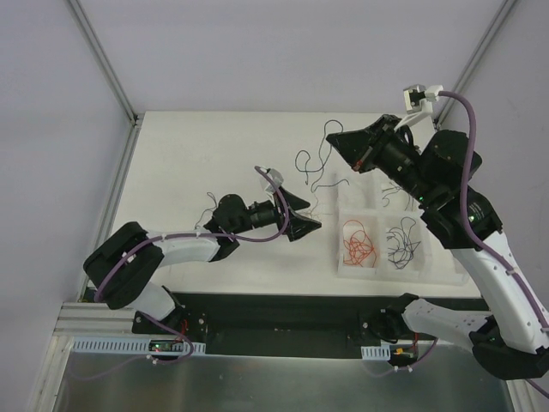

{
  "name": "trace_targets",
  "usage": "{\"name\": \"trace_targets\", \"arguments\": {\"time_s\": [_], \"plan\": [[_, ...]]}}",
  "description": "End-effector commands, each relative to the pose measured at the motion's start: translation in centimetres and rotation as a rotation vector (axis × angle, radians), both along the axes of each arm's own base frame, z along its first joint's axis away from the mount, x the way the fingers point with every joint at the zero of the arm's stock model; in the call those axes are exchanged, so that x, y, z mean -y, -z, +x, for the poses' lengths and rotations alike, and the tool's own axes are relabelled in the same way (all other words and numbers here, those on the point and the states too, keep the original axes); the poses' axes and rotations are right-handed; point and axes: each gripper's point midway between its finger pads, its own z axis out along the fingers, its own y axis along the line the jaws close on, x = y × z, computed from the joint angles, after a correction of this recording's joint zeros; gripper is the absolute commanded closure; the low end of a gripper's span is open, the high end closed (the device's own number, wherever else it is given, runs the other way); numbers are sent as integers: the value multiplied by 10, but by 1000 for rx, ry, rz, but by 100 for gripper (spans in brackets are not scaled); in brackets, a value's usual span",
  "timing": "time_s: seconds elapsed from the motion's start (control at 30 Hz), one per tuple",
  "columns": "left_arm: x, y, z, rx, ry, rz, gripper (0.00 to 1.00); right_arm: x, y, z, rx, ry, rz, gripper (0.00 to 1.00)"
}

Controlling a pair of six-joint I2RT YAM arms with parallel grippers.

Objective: Untangle the cables

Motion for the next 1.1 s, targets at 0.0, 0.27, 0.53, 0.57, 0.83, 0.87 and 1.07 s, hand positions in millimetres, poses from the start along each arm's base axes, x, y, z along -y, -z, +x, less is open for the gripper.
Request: {"name": "trace_targets", "arguments": {"time_s": [0.0, 0.27, 0.53, 0.57, 0.83, 0.87, 1.07], "plan": [[6, -18, 18, 97, -67, -59, 7, -8, -48, -11, 76, -75, 134, 99], [15, 22, 73, -33, -257, 93, 56, -17, -51, -12, 53, -113, 167, 99], [-44, 83, 101, -280, -511, 357, 100, 1, -53, -18, 86, -57, 142, 99], [-51, 89, 97, -305, -517, 373, 100, 5, -54, -18, 101, -43, 130, 99], [-85, 118, 71, -517, -486, 460, 100, 69, -36, 6, 155, 293, -123, 99], [-86, 115, 70, -525, -473, 466, 100, 76, -28, 9, 149, 328, -165, 99], [-92, 71, 63, -465, -412, 497, 44, 115, 46, 37, -6, 500, -372, 99]]}}
